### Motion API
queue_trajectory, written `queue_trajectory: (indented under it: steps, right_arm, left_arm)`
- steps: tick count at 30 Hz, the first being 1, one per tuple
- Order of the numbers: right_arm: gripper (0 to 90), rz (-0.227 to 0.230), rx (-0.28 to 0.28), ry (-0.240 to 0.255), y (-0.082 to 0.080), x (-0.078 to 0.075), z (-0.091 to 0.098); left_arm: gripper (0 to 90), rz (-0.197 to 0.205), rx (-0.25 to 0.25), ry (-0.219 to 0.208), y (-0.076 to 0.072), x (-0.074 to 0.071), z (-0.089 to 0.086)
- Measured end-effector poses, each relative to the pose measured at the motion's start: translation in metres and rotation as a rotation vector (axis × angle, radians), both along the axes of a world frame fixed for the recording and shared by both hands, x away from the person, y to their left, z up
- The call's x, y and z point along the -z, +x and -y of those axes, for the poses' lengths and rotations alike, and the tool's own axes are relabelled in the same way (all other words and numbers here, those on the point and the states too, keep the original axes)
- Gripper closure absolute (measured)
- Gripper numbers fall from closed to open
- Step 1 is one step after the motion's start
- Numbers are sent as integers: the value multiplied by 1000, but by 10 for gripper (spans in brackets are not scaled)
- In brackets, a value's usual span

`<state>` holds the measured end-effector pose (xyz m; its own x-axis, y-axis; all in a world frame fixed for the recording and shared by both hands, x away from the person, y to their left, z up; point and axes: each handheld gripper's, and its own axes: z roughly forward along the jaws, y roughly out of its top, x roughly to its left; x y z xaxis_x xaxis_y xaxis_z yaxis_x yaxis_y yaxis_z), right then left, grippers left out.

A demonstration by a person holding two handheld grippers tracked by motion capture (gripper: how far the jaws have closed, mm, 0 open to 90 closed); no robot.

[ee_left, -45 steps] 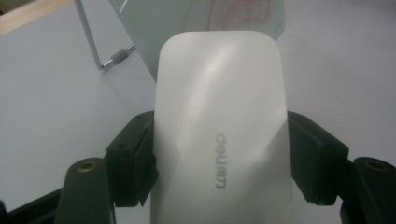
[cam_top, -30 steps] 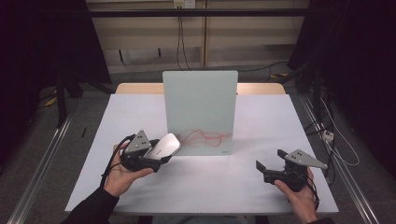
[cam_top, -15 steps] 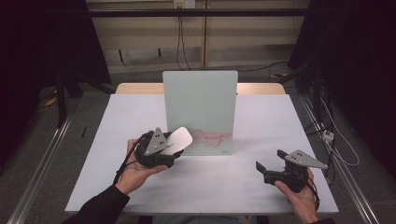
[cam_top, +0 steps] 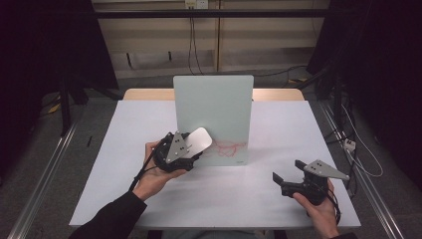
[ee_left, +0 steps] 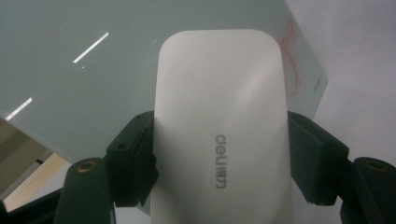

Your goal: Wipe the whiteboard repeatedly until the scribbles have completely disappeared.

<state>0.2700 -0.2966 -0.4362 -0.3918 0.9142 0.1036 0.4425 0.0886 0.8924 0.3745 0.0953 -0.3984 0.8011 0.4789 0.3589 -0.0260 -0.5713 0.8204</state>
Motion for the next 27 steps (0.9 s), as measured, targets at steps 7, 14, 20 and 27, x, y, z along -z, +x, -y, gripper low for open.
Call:
queue_trajectory:
  steps: [7,14,20,27]
  right_arm:
    - [61,-1,4,11,0,0,1]
    - [60,1,5,10,0,0,1]
    - [61,1,4,13,0,0,1]
    - [63,2,6,21,0,-1,3]
  left_arm:
    - [311,25,12,33,0,5,5]
    - [311,29,26,61,-2,8,9]
    - [311,20,45,88,-5,15,16]
    - [311,14,60,96,-4,15,20]
